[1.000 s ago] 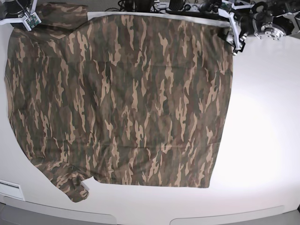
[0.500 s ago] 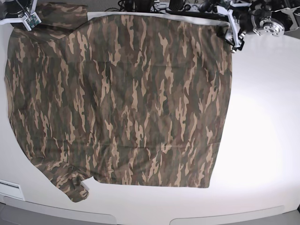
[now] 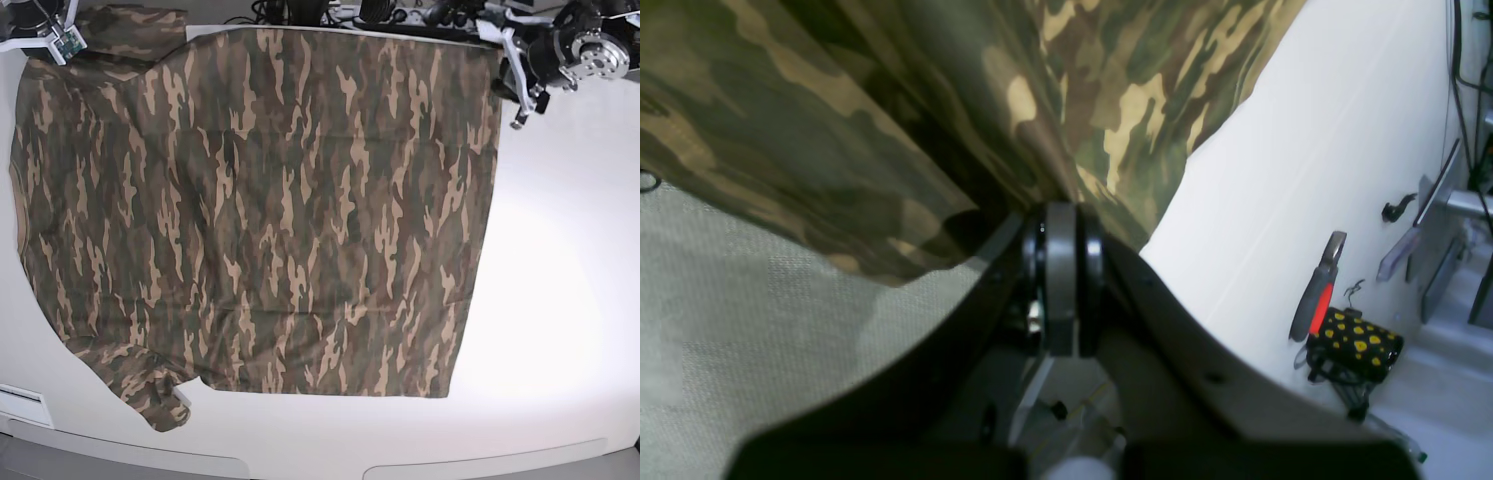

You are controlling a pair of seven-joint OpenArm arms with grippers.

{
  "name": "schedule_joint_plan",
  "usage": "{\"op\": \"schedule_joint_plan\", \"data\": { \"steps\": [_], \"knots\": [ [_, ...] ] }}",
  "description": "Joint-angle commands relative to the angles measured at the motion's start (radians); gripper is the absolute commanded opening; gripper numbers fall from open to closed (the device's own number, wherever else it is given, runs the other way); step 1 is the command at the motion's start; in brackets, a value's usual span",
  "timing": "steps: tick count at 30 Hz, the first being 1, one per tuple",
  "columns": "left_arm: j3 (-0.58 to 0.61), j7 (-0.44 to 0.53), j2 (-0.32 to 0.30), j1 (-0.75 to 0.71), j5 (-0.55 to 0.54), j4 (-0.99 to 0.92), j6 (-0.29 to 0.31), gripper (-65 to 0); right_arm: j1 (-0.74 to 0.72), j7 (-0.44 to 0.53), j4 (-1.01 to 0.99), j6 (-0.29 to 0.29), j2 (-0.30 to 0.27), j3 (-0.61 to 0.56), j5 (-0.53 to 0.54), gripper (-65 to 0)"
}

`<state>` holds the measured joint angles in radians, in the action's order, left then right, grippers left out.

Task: Fold the T-shirt properly
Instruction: 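Hold the shoulder edge taut with both grippers, adjusting the left gripper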

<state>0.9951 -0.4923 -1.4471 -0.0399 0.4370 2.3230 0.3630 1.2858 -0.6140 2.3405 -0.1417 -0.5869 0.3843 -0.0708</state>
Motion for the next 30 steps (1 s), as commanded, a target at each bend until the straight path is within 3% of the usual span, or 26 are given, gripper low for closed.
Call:
{"op": "schedule_joint_plan", "data": {
  "steps": [1,6,11,13,18,22,30],
  "knots": [
    [-0.008,-0.006,-0.024,0.006,0.017,0.013,-0.013,-45.3,0.014,0.006,0.016,0.011,-0.006,0.010,-0.012,-65.0],
    [-0.008,-0.006,-0.024,0.006,-0.001,0.013,0.011,-45.2,0.014,0.006,0.016,0.011,-0.007,0.010,-0.012,-65.0],
    [-0.008,-0.005,-0.024,0.006,-0.002,0.013,0.011,-31.7,0.014,0.007,0.016,0.011,-0.006,0.010,-0.011,-65.0],
    [-0.008,-0.001,-0.024,0.006,-0.002,0.012,0.011,-29.1,0.014,0.007,0.016,0.011,-0.006,0.010,-0.012,-65.0],
    [-0.008,0.003,-0.024,0.006,-0.002,0.010,0.011,-28.9,0.014,0.007,0.016,0.011,-0.006,0.010,-0.012,-65.0],
    [-0.008,0.063,-0.014,0.007,-0.001,-0.034,0.019,-28.9,0.014,0.007,0.016,0.011,-0.006,0.010,-0.011,-65.0],
    [-0.008,0.151,0.072,0.007,0.033,-0.140,0.038,-28.9,0.014,0.008,0.016,0.011,-0.006,0.010,-0.011,-65.0]
  ]
}}
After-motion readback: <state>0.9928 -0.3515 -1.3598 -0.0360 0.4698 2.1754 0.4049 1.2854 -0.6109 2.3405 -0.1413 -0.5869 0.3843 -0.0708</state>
